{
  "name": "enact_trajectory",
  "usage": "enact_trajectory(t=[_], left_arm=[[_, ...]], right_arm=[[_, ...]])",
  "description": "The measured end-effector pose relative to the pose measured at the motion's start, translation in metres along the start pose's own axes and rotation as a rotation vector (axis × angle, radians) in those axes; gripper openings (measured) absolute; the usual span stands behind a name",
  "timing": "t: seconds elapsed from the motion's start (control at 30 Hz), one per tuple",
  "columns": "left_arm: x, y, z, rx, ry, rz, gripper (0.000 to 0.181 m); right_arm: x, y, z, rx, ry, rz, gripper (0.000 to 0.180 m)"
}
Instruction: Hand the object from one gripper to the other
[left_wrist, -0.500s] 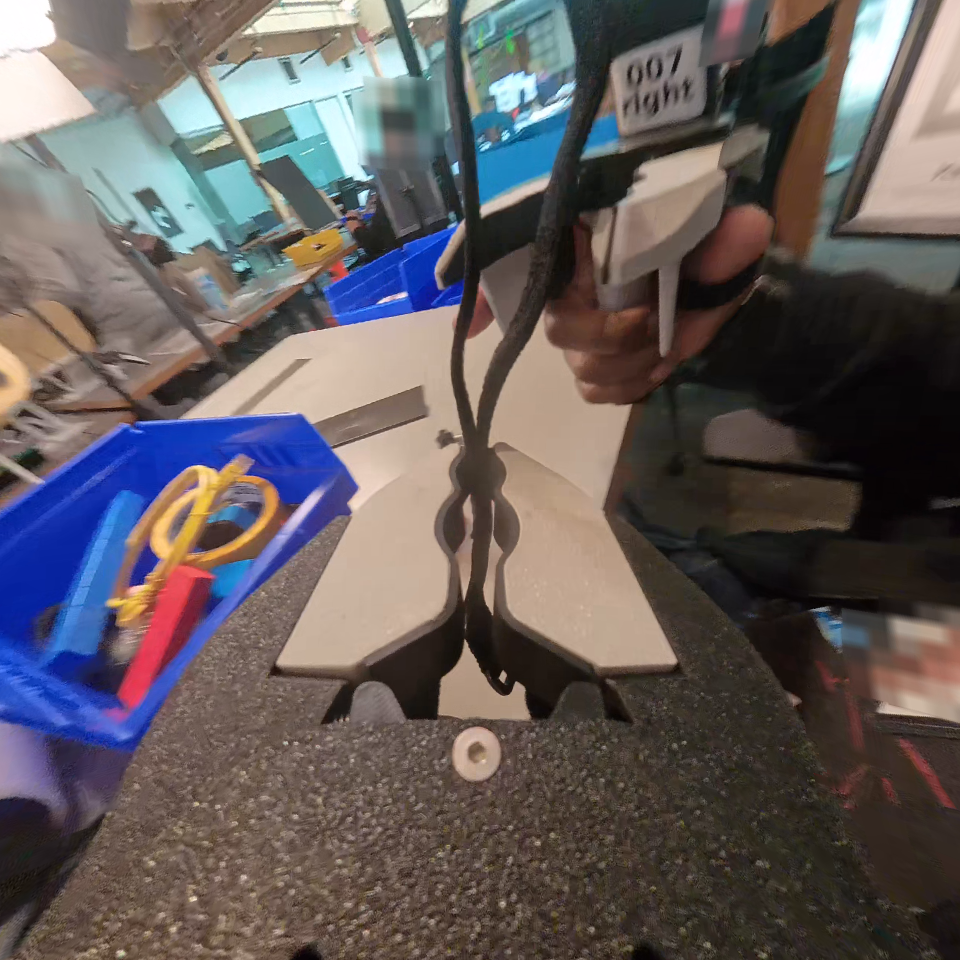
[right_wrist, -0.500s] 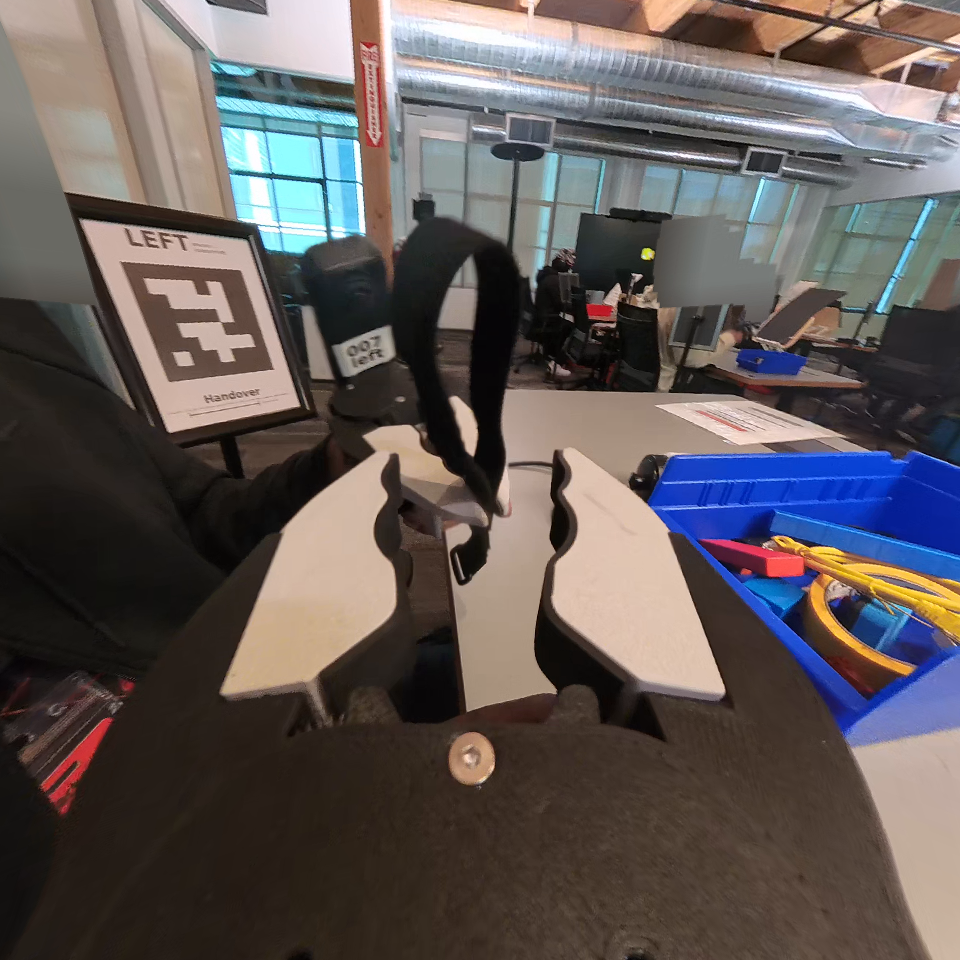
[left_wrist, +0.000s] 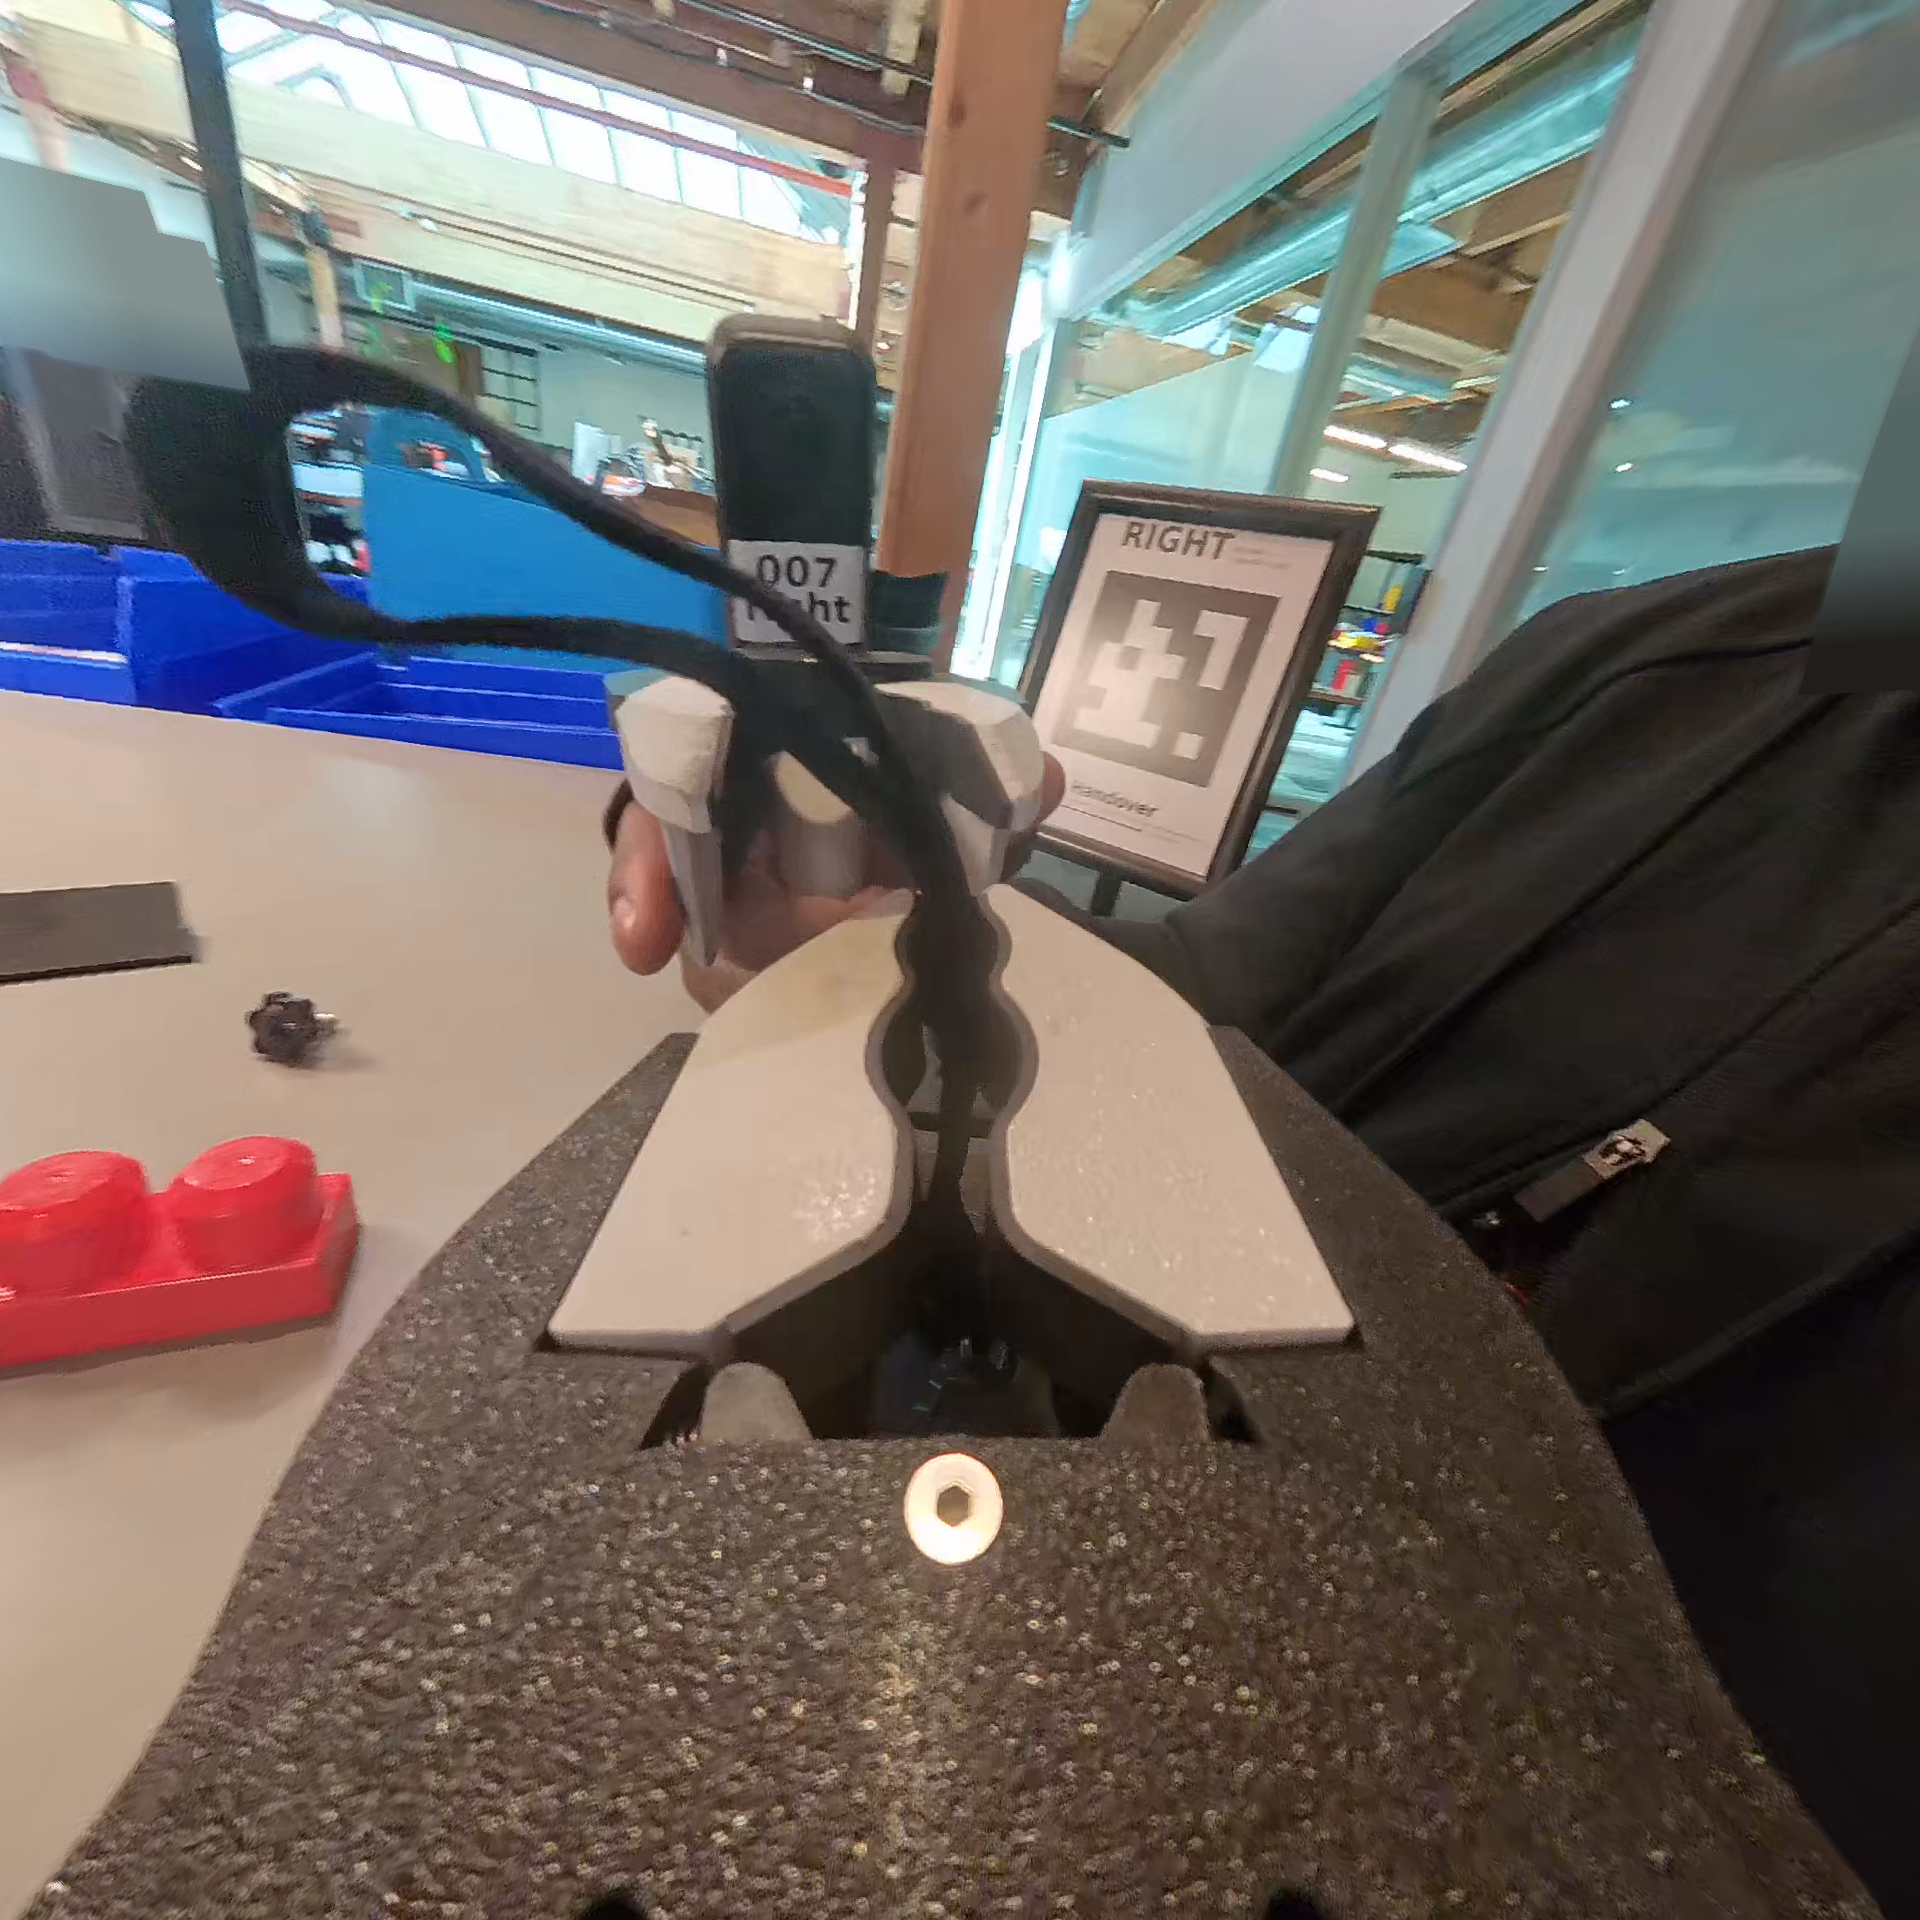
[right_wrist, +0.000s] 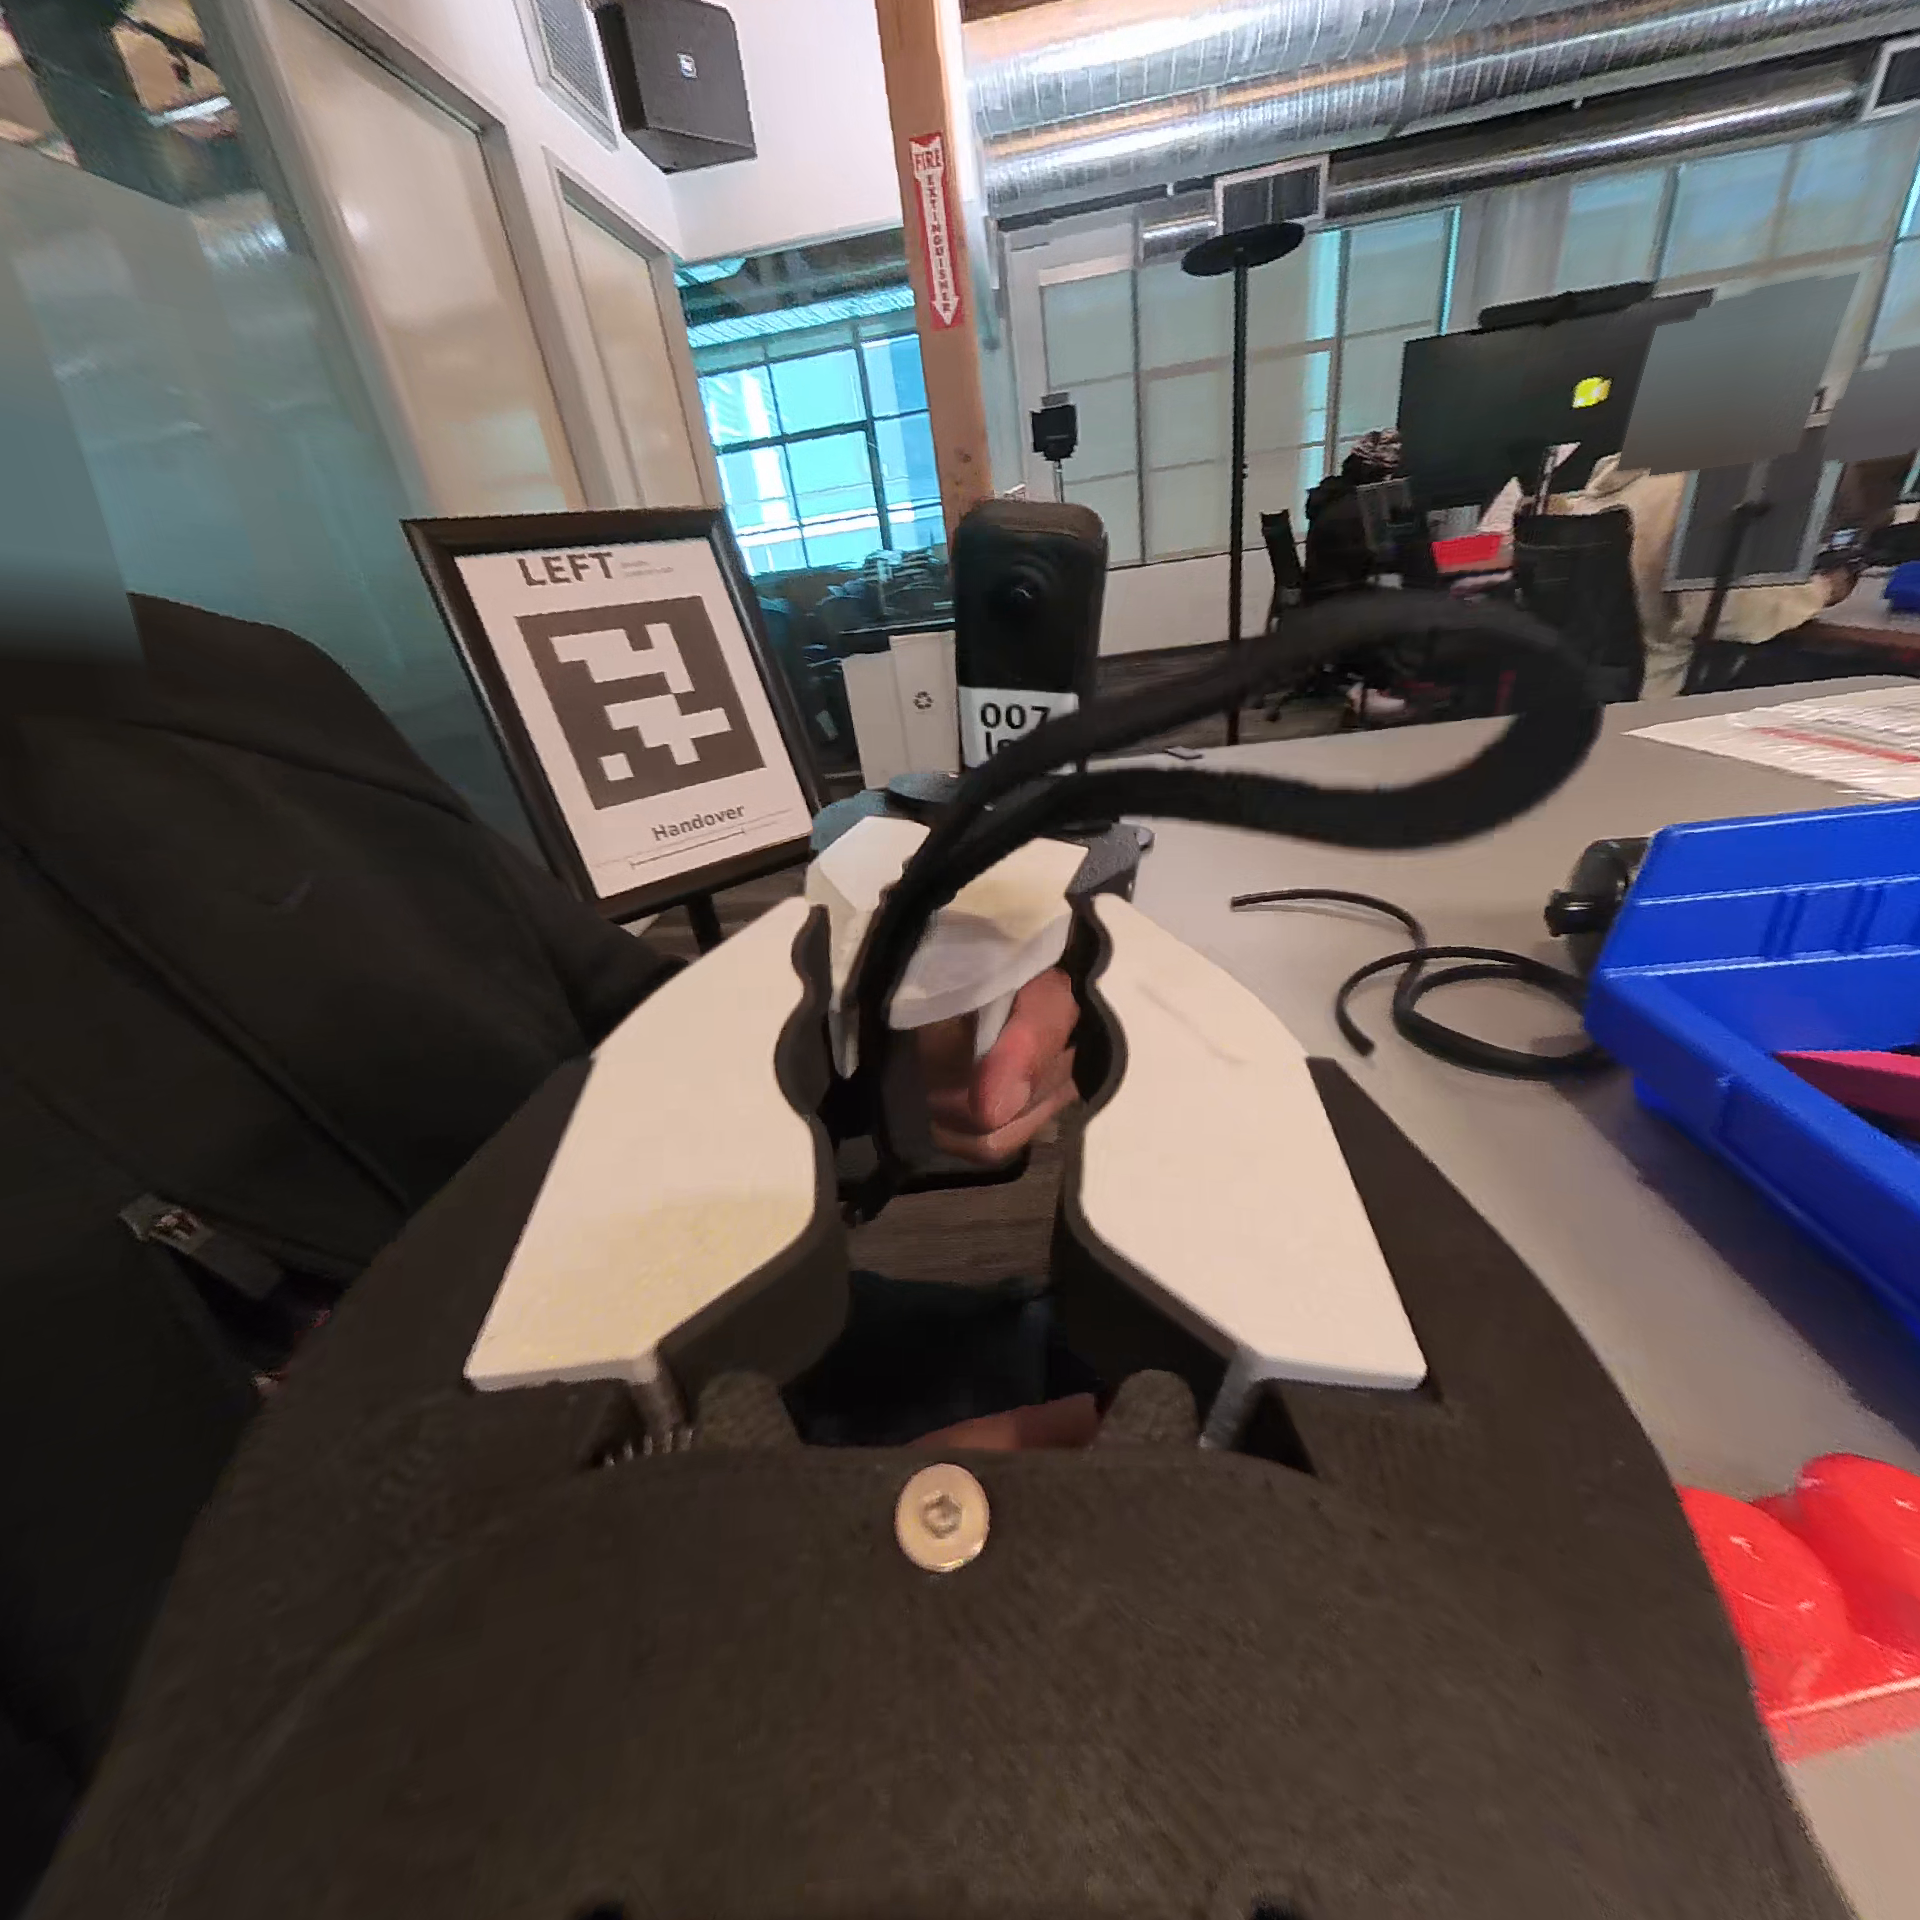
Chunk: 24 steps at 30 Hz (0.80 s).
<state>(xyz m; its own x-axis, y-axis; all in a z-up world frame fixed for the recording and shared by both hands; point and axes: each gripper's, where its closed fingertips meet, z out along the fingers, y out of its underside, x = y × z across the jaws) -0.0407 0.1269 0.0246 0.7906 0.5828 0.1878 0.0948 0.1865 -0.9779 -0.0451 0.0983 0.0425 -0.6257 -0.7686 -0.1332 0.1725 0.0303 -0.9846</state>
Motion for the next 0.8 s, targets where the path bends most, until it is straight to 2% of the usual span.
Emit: enact_trajectory(t=[0.13,0.23,0.57,0.7,0.8], left_arm=[[0.007,0.011,0.005,-0.040,0.065,-0.025,0.007],[0.009,0.017,0.008,-0.063,0.089,-0.034,0.007],[0.001,0.030,0.005,-0.138,0.051,-0.049,0.007],[-0.010,0.032,-0.009,-0.184,-0.036,-0.008,0.024],[-0.011,0.013,-0.023,-0.117,-0.074,0.018,0.036]], right_arm=[[-0.003,-0.003,0.001,0.040,-0.066,0.099,0.039],[0.002,0.000,0.002,0.033,-0.050,0.129,0.028],[0.004,0.006,0.008,-0.029,0.030,0.053,0.005],[0.013,0.013,0.009,-0.117,0.140,-0.039,0.005],[0.014,0.023,0.010,-0.201,0.181,-0.111,0.005]])
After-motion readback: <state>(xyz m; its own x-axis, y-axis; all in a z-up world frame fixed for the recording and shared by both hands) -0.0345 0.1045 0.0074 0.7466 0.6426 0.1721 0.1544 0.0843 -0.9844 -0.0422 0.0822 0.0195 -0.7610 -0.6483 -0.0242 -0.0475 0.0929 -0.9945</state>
